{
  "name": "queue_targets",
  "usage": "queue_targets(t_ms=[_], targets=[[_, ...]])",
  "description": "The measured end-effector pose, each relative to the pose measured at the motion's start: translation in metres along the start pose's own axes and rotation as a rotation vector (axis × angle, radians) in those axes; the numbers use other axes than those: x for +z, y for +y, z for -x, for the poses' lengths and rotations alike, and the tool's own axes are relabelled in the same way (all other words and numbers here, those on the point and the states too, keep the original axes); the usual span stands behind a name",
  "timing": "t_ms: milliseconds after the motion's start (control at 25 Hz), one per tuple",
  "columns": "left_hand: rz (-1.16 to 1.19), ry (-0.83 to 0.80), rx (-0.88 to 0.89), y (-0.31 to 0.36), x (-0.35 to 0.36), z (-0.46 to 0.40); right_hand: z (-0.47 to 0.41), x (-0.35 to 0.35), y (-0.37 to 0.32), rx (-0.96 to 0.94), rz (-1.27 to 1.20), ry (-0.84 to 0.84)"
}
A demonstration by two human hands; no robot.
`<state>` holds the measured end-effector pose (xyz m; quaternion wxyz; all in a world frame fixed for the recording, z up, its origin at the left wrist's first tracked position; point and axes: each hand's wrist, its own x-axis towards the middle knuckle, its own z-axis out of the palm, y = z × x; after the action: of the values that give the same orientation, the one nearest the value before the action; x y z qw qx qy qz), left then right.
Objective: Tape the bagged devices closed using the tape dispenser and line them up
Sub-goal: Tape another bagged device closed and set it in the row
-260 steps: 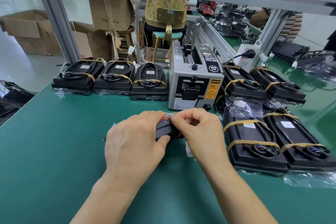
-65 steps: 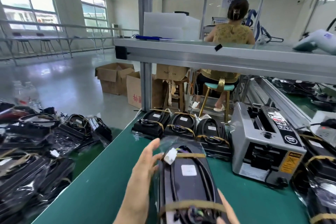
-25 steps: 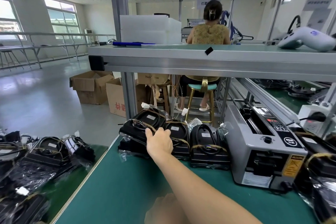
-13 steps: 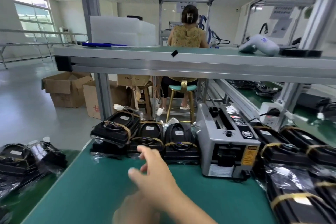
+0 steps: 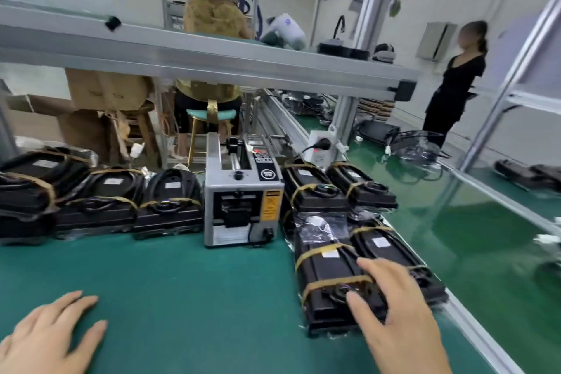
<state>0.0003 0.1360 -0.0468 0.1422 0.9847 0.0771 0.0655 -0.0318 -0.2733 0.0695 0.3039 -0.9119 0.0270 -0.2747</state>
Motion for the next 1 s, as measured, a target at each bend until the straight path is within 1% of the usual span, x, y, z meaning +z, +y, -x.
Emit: queue_targets(t_ms=[40,120,160,240,280,320,360,400,480,560,600,640,680,760,800,920,1000], targets=[[0.040,0.033,-0.023,0.008,-0.004,0.001,-0.006,-0.004,0.009,0.028,0.077,-0.032],[0.164,0.105,-0.050,0.045,-0.018,0.002,-0.014,-0.003,0.025,0.098,0.329,-0.186],[0.225,0.139,-0.015,0.071,-0.024,0.005,-0.016,0.001,0.030,0.108,0.437,-0.242],[0.467,0.143,0.089,0.131,-0.027,0.014,-0.016,0.014,0.034,0.126,0.498,-0.301],[0.598,0.111,0.116,0.160,-0.024,0.017,-0.013,0.021,0.034,0.141,0.496,-0.312],[0.662,0.004,0.111,0.189,-0.019,0.017,-0.009,0.027,0.033,0.157,0.496,-0.320],[0.634,-0.103,0.112,0.216,-0.012,0.014,-0.006,0.031,0.032,0.162,0.493,-0.312],[0.556,-0.182,0.124,0.242,-0.004,0.009,-0.004,0.034,0.033,0.165,0.496,-0.302],[0.428,-0.264,0.108,0.284,0.009,0.000,-0.003,0.037,0.036,0.178,0.508,-0.290],[0.425,-0.306,0.068,0.309,0.017,-0.002,-0.004,0.037,0.036,0.183,0.482,-0.293],[0.479,-0.318,0.029,0.315,0.021,-0.002,-0.004,0.038,0.036,0.172,0.465,-0.301],[0.578,-0.332,-0.015,0.318,0.023,-0.001,-0.002,0.039,0.035,0.161,0.406,-0.290],[0.735,-0.351,-0.063,0.316,0.023,0.000,0.001,0.039,0.032,0.147,0.309,-0.238],[1.093,-0.368,-0.163,0.304,0.013,0.004,0.011,0.035,0.023,0.206,0.092,-0.139],[1.216,-0.359,-0.192,0.298,0.007,0.005,0.019,0.035,0.019,0.236,0.034,-0.132],[1.421,-0.375,-0.294,0.274,-0.003,0.004,0.041,0.036,0.009,0.239,-0.117,-0.198],[1.511,-0.434,-0.270,0.256,-0.016,0.003,0.048,0.036,-0.002,0.213,-0.229,-0.208]])
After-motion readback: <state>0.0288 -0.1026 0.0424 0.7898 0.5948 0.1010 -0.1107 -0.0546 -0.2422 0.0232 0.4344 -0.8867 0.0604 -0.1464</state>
